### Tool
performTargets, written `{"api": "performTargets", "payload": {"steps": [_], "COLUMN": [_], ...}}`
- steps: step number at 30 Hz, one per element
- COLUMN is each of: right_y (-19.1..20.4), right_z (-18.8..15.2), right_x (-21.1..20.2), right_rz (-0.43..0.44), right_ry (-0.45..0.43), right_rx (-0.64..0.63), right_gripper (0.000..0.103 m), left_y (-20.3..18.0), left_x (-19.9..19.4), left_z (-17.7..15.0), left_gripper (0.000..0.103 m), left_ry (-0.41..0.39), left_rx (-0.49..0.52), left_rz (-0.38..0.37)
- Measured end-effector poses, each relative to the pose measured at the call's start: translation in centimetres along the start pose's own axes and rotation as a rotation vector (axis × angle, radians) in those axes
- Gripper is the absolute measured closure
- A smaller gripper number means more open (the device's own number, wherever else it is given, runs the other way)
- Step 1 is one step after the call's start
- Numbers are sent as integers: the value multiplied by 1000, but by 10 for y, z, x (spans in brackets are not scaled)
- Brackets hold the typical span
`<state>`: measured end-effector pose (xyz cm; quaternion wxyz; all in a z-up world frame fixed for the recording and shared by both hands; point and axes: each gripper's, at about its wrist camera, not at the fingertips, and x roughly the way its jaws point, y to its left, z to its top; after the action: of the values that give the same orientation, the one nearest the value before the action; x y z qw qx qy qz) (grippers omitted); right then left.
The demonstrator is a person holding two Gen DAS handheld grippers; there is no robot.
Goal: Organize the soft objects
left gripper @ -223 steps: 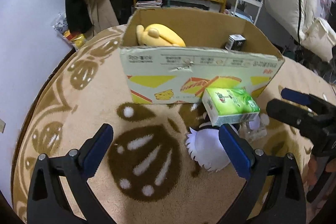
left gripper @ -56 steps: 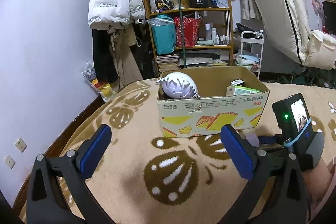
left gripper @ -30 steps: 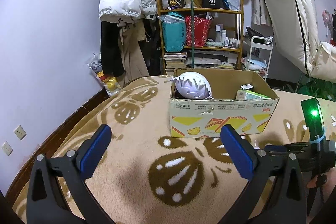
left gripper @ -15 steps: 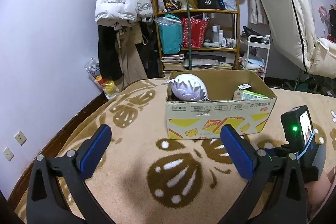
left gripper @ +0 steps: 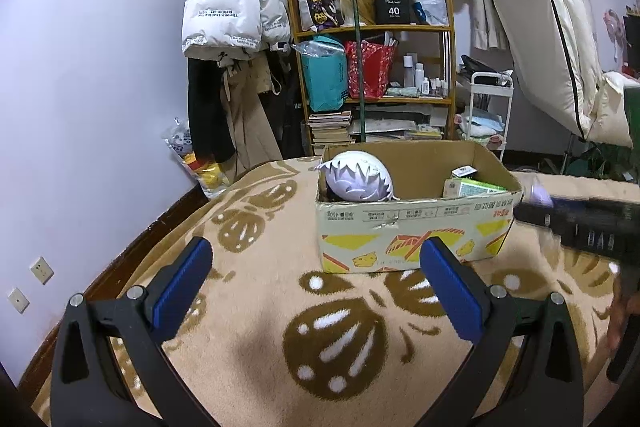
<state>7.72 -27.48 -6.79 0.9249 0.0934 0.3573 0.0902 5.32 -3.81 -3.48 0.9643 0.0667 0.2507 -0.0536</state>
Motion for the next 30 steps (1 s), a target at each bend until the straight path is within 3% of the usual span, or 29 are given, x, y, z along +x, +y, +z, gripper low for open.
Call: {"api": "performTargets", "payload": {"steps": [8, 11, 19, 21, 23, 27, 30], "right_y": [-1, -1, 10, 8, 9, 10, 11], "right_z": [48, 63, 82, 81, 83, 80, 73], "right_x": [10, 26, 51, 51, 52, 40, 22], "right_rz": [22, 32, -11, 0, 19, 16, 9], "right_ry": [-95, -86, -79, -80, -70, -97, -136], "right_rx": [-5, 2, -78, -73, -83, -66, -58], "right_gripper": [54, 53, 51, 44, 22, 15, 1], "left_y": [2, 0, 1, 0, 0, -3, -3], "left_x": [2, 5, 5, 2, 2, 2, -1], "left_z": [-1, -3, -4, -5, -5, -9, -9], "left_gripper": [1, 1, 1, 1, 1, 1, 1], "left_ry": [6, 9, 20, 14, 12, 12, 5], "left_rx": [-7, 14, 5, 1, -2, 12, 11], "left_rz": [3, 31, 9, 4, 6, 17, 16]}}
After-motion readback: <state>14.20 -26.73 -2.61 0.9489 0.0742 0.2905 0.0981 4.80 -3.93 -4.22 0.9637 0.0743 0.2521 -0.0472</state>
